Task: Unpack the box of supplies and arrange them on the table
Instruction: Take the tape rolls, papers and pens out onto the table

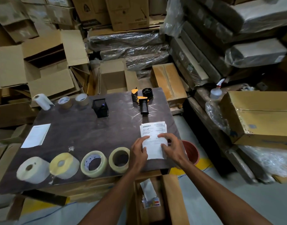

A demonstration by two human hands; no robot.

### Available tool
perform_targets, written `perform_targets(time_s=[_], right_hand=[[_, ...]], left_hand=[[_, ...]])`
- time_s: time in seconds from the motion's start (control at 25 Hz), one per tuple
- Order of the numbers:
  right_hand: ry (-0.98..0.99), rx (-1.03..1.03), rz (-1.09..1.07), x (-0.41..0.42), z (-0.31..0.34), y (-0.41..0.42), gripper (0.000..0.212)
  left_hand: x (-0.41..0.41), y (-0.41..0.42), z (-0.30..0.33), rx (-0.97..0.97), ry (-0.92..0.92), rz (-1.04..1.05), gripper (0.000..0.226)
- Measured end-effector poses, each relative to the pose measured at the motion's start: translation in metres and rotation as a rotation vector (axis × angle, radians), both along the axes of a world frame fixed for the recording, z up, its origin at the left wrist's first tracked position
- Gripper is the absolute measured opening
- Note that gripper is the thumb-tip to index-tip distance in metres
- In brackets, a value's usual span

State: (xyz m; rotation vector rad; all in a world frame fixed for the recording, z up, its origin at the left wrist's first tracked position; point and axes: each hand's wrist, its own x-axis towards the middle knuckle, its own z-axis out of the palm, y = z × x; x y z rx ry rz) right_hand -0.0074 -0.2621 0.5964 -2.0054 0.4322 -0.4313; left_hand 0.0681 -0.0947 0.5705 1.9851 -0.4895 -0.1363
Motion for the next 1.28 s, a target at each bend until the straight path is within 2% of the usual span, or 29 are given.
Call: perform_targets(time_s=[0.16,0.36,0.68,0.92,1.16,1.28], right_hand=[[-0.133,-0.086,-0.085,0.013,-0.012,0.002,0.033],[0.016,-0.007,-0.180,-0.006,-0.076,0.016,0.026],[-0.038,0.001,-0.281,0.006,-0.077,0.016,0.029],[0.010,0.007,-0.294,-0.008,-0.099,0.020,0.029],[0.069,0.033,-0.220,0.001,-0.099,0.023,0.022],[0.039,0.032,-0.224,0.000,-0.100,0.019,0.021]], left_hand=[[0.012,-0.010,-0.004,-0.013,-0.134,0.000,0.041],[-0.002,-0.007,-0.039,0.083,-0.100,-0.019,0.040],[0.010,-0.012,-0.036,0.125,-0.261,-0.050,0.039],[-0.004,-0.008,-0.068,0.428,-0.024,-0.265,0.041],[-0.008,-0.019,-0.052,0.336,-0.013,-0.241,0.027],[-0.004,-0.021,-0.053,0.310,0.011,-0.226,0.032]])
